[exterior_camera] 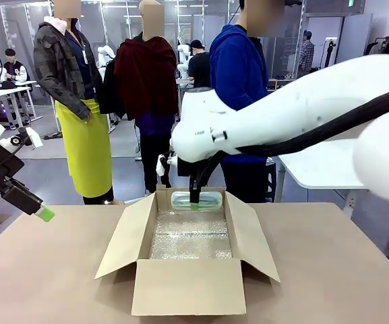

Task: Pack the glasses set securely to prepare it for shipping.
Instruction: Place the Glasses case inside the Package Box.

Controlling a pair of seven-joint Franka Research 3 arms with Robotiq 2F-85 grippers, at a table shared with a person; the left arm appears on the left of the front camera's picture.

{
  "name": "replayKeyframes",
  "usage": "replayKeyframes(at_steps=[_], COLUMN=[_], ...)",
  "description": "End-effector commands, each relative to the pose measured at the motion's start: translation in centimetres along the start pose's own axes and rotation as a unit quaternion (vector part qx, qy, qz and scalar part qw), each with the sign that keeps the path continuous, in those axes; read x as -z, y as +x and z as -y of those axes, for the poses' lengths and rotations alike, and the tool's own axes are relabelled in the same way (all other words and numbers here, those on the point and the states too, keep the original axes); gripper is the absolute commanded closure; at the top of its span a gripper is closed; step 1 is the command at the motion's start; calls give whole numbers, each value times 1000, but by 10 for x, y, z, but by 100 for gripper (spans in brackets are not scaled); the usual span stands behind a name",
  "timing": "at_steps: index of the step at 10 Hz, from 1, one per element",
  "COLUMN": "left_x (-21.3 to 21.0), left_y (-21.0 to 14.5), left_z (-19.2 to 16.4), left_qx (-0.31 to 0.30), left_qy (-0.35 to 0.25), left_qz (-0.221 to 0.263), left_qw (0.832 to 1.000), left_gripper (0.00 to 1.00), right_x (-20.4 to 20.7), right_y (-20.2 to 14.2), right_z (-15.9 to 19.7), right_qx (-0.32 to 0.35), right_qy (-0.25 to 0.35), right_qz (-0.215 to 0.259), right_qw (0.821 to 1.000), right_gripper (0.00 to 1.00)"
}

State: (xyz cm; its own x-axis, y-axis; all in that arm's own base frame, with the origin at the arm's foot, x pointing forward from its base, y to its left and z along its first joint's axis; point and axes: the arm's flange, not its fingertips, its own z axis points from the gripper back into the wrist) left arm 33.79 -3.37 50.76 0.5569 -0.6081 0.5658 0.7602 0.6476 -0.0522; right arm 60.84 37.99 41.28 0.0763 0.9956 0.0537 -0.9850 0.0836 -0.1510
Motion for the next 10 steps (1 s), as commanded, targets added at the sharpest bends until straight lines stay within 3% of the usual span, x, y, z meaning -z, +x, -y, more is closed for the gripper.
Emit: replayKeyframes(at_steps=[1,5,6,7,9,10], left_x=[-2,-2,-2,-2,-2,-2], left_y=[-1,-1,-1,-1,-1,-1], left_z=[-1,-1,-1,-1,-1,-1], left_qx=[3,3,3,3,3,3], left_qy=[-8,-8,-8,-8,-8,-8], left_qz=[8,8,8,8,8,8], left_qw=[1000,1000,1000,1000,1000,1000], left_gripper=[0,0,0,0,0,0], right_x=[24,61,61,63,63,57], right_y=[17,17,19,19,18,17], right_z=[16,32,32,34,33,30], right_qx=[18,11,6,6,10,25], right_qy=[-13,30,37,42,44,34], right_qz=[-3,-15,-19,-24,-22,-20], right_qw=[1000,999,999,999,999,999], right_gripper=[64,64,13,0,0,22])
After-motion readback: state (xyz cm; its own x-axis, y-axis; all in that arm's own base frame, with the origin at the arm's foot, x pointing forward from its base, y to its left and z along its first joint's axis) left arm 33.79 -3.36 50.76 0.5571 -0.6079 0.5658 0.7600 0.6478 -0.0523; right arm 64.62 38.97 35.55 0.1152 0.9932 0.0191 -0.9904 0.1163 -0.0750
